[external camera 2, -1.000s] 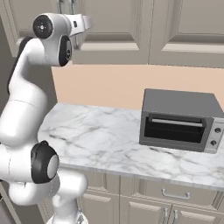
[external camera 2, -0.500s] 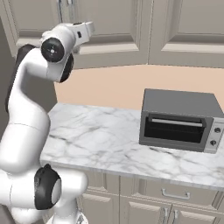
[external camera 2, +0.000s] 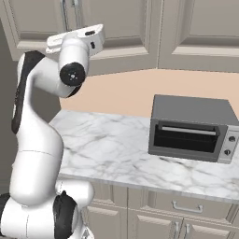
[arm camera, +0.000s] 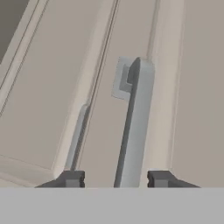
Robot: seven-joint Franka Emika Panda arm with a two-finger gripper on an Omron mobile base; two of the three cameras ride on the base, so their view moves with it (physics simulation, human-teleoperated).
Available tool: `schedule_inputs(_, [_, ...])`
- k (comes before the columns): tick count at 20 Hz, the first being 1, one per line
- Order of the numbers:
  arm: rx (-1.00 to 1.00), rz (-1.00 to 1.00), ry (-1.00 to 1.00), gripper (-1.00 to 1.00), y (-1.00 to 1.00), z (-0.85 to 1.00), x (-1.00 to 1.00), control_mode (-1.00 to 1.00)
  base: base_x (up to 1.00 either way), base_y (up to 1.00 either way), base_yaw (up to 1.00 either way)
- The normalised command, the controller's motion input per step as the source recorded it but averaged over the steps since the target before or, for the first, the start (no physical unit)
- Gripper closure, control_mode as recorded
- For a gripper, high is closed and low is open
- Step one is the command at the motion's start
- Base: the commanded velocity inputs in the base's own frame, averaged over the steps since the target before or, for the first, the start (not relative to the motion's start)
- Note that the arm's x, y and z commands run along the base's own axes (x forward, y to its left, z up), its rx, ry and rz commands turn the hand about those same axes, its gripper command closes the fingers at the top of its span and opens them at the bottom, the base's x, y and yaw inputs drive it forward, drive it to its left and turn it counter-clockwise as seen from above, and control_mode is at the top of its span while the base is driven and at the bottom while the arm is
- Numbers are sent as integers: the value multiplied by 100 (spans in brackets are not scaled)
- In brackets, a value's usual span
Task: Move the bowls from the cabinet to the plates on the dining table.
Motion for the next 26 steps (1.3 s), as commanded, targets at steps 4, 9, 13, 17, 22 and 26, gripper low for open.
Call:
schedule_inputs(4, [3,3,-16,-100,-14,59,-81,-100,0,0,0])
schedule_inputs(9, [5,1,-12,-100,-3,58,-85,-100,0,0,0])
schedule_inputs(13, [7,0,-2,-100,11,25,-75,-100,0,0,0])
schedule_inputs(17, [0,0,4,-100,43,-5,-36,-100,0,0,0])
schedule_inputs(22, [0,0,15,-100,51,-30,-23,-100,0,0,0])
schedule_inputs(26, [0,0,18,-100,37,-40,-22,-100,0,0,0])
